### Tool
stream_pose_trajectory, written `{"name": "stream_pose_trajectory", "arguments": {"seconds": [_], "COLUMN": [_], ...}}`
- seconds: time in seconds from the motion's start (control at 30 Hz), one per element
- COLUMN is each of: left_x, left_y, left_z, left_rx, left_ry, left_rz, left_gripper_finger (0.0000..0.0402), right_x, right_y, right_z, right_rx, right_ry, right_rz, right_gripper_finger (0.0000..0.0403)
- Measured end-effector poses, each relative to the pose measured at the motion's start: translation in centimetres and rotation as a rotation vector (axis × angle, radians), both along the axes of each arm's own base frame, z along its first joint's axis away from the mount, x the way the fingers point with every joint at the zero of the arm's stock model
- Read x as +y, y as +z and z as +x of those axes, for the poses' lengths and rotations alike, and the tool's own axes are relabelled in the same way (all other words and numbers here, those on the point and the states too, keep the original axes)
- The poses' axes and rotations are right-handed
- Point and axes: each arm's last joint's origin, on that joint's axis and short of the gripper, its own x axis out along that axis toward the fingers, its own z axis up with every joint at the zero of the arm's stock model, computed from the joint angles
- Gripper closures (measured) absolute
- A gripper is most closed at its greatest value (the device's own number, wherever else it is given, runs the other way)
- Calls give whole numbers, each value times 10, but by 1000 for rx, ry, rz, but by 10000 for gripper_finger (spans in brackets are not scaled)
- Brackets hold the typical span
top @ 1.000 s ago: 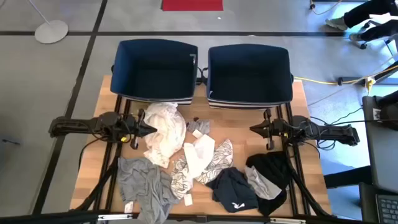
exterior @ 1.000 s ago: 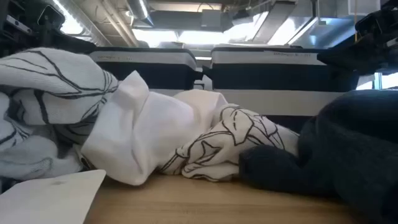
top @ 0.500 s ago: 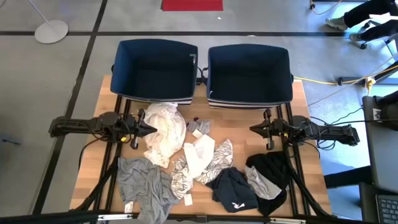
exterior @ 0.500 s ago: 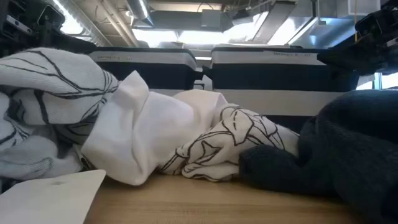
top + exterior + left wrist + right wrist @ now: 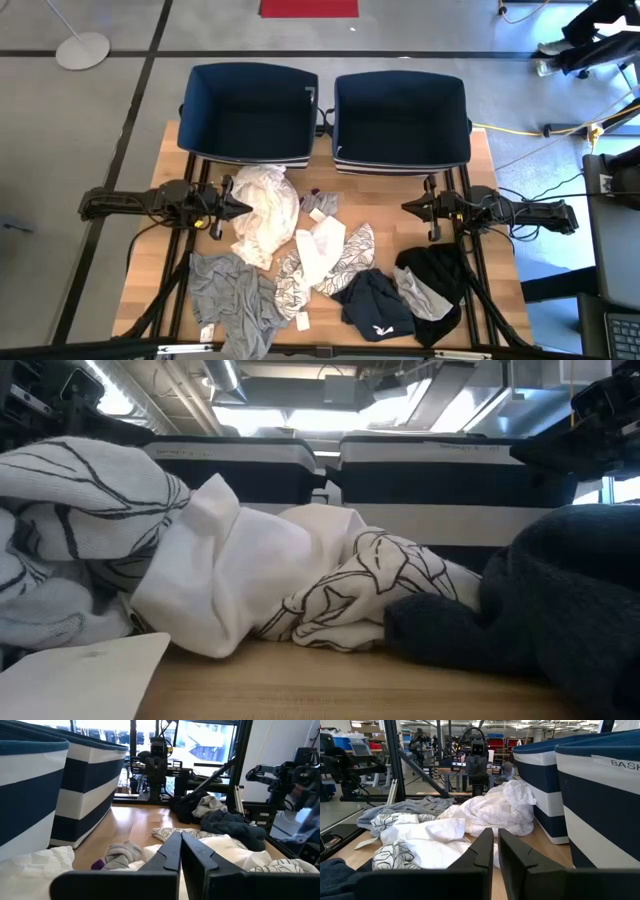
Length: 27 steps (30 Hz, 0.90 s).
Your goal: Sort clothes
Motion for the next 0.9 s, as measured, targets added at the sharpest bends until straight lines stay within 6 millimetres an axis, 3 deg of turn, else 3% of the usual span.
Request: {"name": "stream_pose_trajectory", "arguments": {"seconds": [0.63,0.9], "left_x": [0,0], "left_y": [1,9], "left_z": [0,0], "left_rx": [-8,-95], "left_ry": [0,-6], "left_rz": [-3,-107], "left_gripper_finger": [402,402], "right_x": [0,0], "right_y": [0,0], "right_z": [0,0], "right_rx": [-1,1], "right_ry": [0,0], "right_rz": [0,0], "right_gripper_finger": [373,373]}}
